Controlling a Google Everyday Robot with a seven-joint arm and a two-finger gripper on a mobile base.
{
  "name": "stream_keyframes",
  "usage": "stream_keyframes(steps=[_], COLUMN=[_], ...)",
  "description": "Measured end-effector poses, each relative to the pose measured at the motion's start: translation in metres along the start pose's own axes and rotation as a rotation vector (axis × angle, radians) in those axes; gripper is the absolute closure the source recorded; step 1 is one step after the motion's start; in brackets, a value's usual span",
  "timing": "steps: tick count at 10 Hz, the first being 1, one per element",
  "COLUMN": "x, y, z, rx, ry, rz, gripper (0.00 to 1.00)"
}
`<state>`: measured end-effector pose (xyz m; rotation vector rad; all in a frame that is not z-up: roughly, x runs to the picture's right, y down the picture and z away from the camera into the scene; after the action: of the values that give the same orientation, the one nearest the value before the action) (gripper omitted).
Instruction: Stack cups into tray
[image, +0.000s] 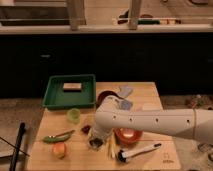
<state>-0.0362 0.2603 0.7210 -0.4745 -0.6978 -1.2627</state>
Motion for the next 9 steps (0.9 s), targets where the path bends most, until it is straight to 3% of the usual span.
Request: stream_keyframes(steps=[2, 3, 9], x=[0.003, 0.005, 0.016], y=[0.000, 0.001, -0.003], z=[0.001, -0.001, -0.018], rx=[-0.009, -0.018, -0.070], ry=[-0.011, -0.012, 0.002], rz=[-0.004, -0.002, 0.000], gripper=[0.92, 0.98, 1.00])
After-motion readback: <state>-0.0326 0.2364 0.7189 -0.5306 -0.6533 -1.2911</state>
